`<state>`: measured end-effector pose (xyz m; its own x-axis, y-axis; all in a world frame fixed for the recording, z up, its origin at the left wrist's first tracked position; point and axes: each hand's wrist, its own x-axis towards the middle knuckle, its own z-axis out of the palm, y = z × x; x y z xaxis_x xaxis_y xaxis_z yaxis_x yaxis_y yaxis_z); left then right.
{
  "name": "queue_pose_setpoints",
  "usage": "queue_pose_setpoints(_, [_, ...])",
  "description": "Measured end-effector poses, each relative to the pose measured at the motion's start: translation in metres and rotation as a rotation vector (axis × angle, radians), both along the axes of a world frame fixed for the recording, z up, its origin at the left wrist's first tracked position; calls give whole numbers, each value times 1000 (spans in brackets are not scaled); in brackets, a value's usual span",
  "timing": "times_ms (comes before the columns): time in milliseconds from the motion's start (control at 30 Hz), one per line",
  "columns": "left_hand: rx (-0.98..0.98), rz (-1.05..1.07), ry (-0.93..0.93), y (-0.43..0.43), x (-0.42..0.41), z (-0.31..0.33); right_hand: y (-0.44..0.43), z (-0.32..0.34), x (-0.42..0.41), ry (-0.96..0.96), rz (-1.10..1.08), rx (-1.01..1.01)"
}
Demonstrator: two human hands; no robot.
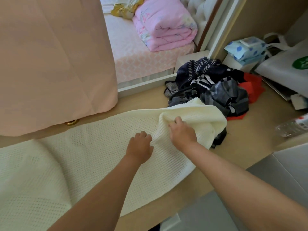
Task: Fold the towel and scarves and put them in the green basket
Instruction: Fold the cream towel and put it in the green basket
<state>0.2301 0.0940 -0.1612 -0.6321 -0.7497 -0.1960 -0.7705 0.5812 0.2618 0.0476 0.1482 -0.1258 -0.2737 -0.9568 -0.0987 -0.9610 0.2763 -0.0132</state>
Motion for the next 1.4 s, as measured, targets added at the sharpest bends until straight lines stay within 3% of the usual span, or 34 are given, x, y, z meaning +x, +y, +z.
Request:
queue_pose_setpoints(200, [-23, 13, 163, -47, -43, 7, -58, 17, -52, 193, -138, 127])
queue_pose_setpoints(300, [-41, 23, 203, -70, -73, 15, -68, 22, -67, 188, -145, 204])
queue_pose_setpoints(367, [6, -12, 216, -78, -93, 26, -70, 22, -65, 62, -55, 72])
queue_pose_setpoints(467, [65, -55, 192, -86, -110, 38, -66, 28, -57, -337, 42, -146])
queue_pose_setpoints(500, [67, -48, 175, -87, -110, 40, -63, 29, -59, -360, 69, -202])
queue_pose_setpoints(567, [39, 14, 142, -91, -101, 44, -57, 26, -72, -217, 87, -210])
queue_pose_setpoints(667, [-20, 166, 79, -94, -81, 48, -43, 20, -98, 13, -41, 89])
queue_pose_setpoints(767, [-33, 240, -102, -95, -71, 58, -34, 23, -100, 26, -165, 151])
queue_pose_setpoints(833, [-96, 96, -147, -93, -75, 63, -35, 34, -87, -5, -183, 52])
queue_pose_setpoints(900, [24, -90, 32, -82, -88, 75, -38, 49, -70, -235, -218, -25])
queue_pose_setpoints(967, [185, -197, 136, -71, -102, 89, -38, 62, -60, -670, -311, 78])
queue_pose_setpoints(1033, [269, -200, 60, -70, -110, 95, -34, 69, -60, -1008, -398, 325])
queue_pose_setpoints(1100, [321, -284, -143, -74, -113, 92, -25, 66, -69, -1112, -462, 405])
queue_pose_setpoints(1167, [367, -390, -285, -80, -118, 88, -18, 57, -86, -983, -522, 220])
queue_pose_setpoints(1233, [311, -411, -308, -86, -127, 84, -10, 46, -109, -613, -455, 82])
queue_pose_setpoints(1300, [208, -363, -265, -92, -145, 83, -4, 32, -134, -276, -292, 119])
queue_pose_setpoints(1400, [170, -191, -35, -101, -181, 74, -9, 18, -160, -26, -118, 327])
